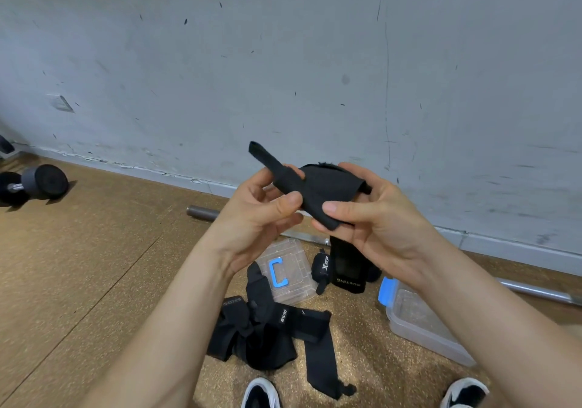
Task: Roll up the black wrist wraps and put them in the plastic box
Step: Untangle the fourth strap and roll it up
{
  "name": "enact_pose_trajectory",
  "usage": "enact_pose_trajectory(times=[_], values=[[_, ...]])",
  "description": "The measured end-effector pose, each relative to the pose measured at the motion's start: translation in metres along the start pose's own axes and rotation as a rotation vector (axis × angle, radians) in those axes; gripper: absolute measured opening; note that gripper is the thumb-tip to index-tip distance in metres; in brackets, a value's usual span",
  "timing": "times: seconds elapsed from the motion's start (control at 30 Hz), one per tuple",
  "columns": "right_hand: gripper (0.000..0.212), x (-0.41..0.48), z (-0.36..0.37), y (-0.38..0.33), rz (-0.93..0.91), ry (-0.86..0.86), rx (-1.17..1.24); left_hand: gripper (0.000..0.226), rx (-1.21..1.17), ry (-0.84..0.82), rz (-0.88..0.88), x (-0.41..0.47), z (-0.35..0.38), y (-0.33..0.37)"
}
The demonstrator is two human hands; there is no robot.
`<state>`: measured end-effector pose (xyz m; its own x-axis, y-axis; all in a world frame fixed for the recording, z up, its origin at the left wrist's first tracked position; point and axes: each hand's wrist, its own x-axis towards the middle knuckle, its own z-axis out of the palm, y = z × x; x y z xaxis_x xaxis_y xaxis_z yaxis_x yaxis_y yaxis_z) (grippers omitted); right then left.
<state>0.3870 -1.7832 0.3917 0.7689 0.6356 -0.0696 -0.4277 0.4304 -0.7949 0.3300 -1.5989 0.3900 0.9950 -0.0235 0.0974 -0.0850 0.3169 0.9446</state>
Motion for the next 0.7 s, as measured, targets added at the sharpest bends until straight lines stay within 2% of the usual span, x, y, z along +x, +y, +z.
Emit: enact_pose_trajectory(times=[0.13,0.23,0.3,0.43,0.5,0.63,0.7], values=[[0.079,0.002,0.002,0.006,0.023,0.038,0.022,0.029,-0.006,0.203,0.066,0.001,0.013,0.000],[0.050,0.001,0.004,0.005,0.044,0.054,0.088,0.015,0.041,0.334,0.052,0.002,0.019,0.001],[0.034,0.000,0.005,0.004,0.068,0.085,0.109,0.016,0.083,0.367,0.032,0.002,0.022,0.002],[0.026,0.001,0.006,0.007,0.012,0.161,0.033,0.022,0.167,0.391,0.006,0.003,0.023,-0.001],[0.029,0.001,0.008,0.011,-0.024,0.156,-0.050,0.025,0.140,0.408,-0.003,0.004,0.023,-0.004],[0.067,0.001,0.009,0.018,-0.069,0.083,-0.233,0.024,0.129,0.472,0.015,0.007,0.025,-0.011],[0.073,0.001,0.009,0.018,-0.089,0.093,-0.276,0.018,0.117,0.439,0.024,0.007,0.025,-0.012]])
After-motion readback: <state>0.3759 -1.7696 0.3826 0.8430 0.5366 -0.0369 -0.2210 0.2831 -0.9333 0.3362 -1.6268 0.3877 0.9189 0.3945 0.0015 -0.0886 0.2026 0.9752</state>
